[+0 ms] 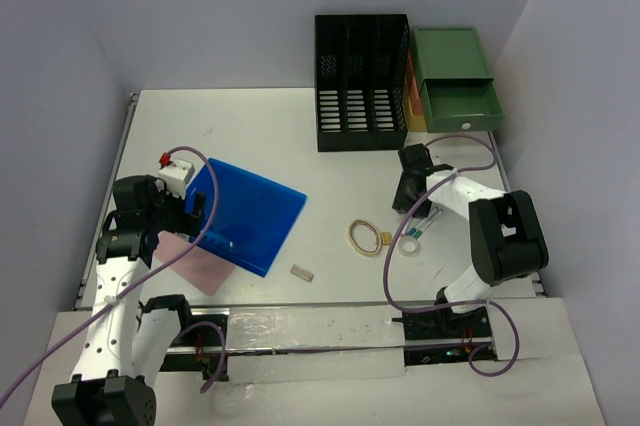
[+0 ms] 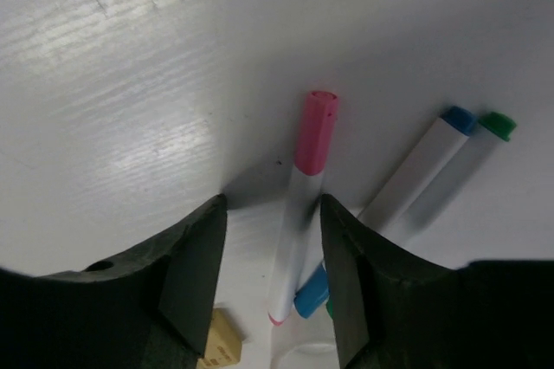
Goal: Organize the desk
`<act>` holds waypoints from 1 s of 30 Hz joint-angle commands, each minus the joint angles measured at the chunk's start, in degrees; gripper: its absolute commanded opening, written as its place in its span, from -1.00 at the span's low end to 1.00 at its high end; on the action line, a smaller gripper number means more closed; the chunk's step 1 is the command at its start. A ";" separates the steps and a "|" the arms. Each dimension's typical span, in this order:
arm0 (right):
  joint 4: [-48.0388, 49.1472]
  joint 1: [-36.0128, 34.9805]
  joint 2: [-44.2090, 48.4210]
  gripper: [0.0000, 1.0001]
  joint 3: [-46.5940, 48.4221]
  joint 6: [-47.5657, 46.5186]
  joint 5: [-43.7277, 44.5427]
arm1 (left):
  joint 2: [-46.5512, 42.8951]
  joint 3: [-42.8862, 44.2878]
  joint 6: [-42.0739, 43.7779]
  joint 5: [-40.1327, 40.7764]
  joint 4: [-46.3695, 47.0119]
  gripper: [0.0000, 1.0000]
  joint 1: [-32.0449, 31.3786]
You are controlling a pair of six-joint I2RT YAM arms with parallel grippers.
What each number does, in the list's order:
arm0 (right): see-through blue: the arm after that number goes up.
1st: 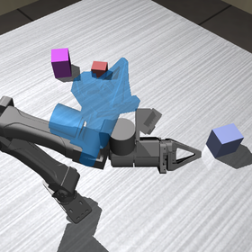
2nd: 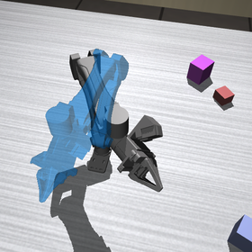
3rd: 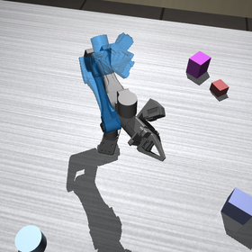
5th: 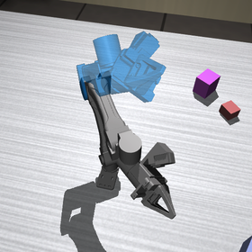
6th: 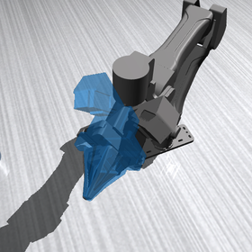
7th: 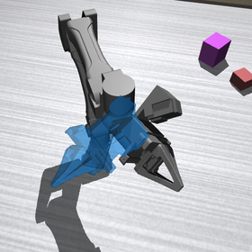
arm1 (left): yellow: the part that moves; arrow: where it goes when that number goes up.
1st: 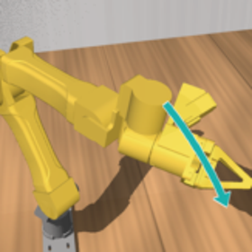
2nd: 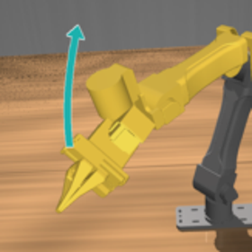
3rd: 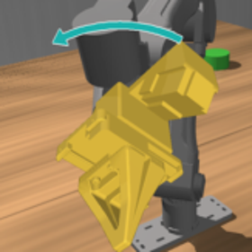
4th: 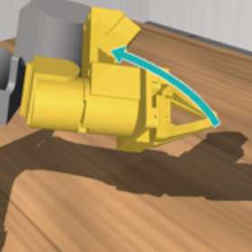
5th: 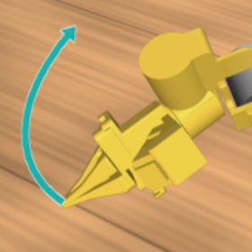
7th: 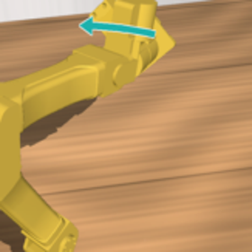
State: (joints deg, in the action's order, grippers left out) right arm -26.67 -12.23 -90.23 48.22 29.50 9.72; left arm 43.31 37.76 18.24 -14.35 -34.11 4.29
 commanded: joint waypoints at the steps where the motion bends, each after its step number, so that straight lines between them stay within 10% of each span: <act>1: 1.07 0.03 -2.42 -0.09 0.05 -0.20 -3.86 | -0.77 1.97 -0.04 -0.42 0.19 0.99 0.01; 12: 1.44 -4.76 -6.31 -0.97 5.65 -1.82 -2.88 | -0.77 1.88 -0.13 -0.17 0.36 0.99 0.01; 30: 4.82 -8.94 14.77 -1.00 26.22 -3.41 -6.31 | -0.15 1.88 -0.30 0.29 0.45 0.99 0.01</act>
State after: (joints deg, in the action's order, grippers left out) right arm -26.90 -24.11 -83.75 67.05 24.38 8.38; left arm 43.24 37.76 18.22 -13.93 -34.11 4.29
